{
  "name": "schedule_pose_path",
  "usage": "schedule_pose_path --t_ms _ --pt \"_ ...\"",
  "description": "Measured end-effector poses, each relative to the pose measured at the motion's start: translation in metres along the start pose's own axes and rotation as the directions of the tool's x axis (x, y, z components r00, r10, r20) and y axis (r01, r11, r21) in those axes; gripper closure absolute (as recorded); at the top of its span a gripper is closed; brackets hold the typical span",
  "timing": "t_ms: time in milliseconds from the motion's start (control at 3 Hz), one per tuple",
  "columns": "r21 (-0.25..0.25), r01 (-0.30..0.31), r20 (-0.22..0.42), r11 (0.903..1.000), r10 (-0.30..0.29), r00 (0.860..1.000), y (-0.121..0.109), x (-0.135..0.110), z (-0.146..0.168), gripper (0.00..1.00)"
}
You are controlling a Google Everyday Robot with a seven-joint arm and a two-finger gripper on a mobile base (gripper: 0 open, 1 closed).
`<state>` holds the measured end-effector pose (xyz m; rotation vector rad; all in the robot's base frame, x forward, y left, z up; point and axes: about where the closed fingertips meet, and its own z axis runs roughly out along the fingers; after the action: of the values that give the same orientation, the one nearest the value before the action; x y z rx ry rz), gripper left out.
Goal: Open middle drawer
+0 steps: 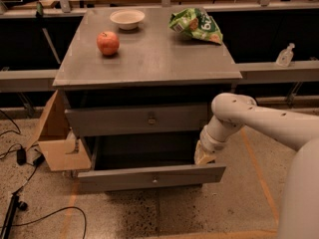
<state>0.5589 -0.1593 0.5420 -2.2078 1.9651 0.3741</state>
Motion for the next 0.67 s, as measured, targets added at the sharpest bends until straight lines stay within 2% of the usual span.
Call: schedule_pose_path --t_ms 333,667 --pt "0.058 0.025 -0.026 0.9980 -0.024 0.999 -0.033 0.009 0.004 1.00" --pt "0.107 0.054 -0.047 0.9928 -0.049 0.998 -0.054 0.015 0.020 1.00"
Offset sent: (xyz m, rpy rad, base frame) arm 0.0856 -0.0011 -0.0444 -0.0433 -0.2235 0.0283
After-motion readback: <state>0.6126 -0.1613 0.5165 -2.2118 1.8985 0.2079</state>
